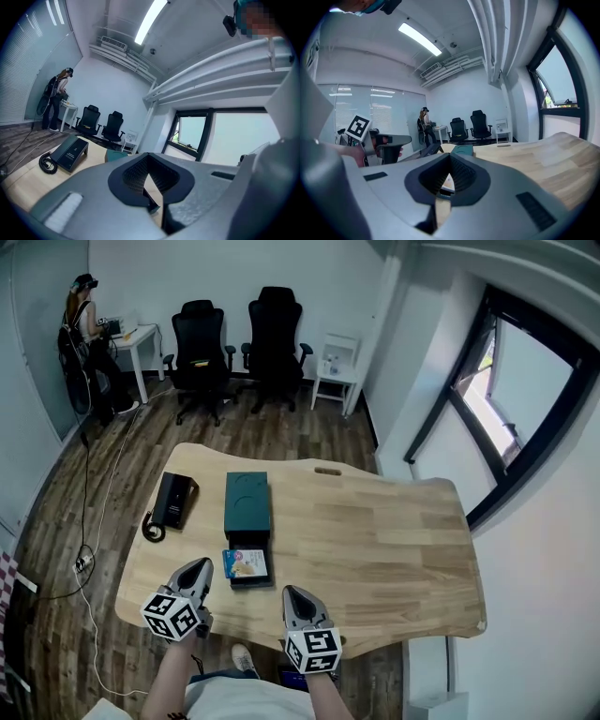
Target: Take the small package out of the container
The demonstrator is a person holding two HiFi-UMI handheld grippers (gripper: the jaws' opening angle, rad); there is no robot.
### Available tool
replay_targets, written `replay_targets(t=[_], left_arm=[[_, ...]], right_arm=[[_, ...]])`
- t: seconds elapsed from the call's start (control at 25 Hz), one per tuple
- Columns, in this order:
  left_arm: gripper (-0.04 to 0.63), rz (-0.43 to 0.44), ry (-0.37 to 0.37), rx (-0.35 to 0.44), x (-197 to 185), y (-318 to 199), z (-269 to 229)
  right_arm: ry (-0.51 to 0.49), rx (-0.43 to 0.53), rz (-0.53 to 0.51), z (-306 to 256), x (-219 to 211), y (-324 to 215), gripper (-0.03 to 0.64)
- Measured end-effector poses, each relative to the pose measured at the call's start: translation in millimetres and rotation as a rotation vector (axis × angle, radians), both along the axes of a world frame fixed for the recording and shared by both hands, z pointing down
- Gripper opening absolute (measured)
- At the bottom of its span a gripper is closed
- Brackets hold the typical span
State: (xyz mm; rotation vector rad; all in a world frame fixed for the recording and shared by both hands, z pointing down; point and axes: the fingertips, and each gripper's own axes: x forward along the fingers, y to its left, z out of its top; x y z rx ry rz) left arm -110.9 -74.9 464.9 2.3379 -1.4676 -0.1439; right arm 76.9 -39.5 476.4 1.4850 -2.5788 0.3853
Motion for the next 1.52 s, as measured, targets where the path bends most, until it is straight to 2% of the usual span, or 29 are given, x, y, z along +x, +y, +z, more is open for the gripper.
replay_targets(t=[0.2, 0.4, 0.56, 0.72, 0.8, 1.0, 1.4, 1.52], left_arm=[[0.0, 0.034, 0.027, 0.004, -17, -34, 7], [0.0, 0.028, 0.054, -0.048, -27, -53, 26], [0.0, 0.045, 0.018, -0.048, -26, -65, 32], [0.0, 0.06, -0.081, -0.039, -27, -73, 33], [0.0, 0.074, -0.104, -0.035, -26, -78, 33], [0.0, 0.079, -0.14, -0.038, -27, -86, 35], [0.0, 0.097, -0.135, -0.079, -30, -93, 55], [0.0, 0.088, -0.107, -0.112, -32, -93, 65]], right_arm=[[-0.006, 0.047, 0.053, -4, -10, -29, 0.005], [0.003, 0.019, 0.068, 4, -15, -42, 0.005], [-0.005, 0.001, 0.082, 10, -14, -53, 0.005], [-0.011, -0.032, 0.069, 19, -21, -66, 0.005], [0.002, -0.038, 0.058, 21, -27, -73, 0.005], [0.002, 0.012, 0.077, 10, -25, -84, 0.005], [-0.005, -0.023, 0.1, 25, -21, -97, 0.005], [-0.005, -0.034, 0.099, 30, -21, -101, 0.005]])
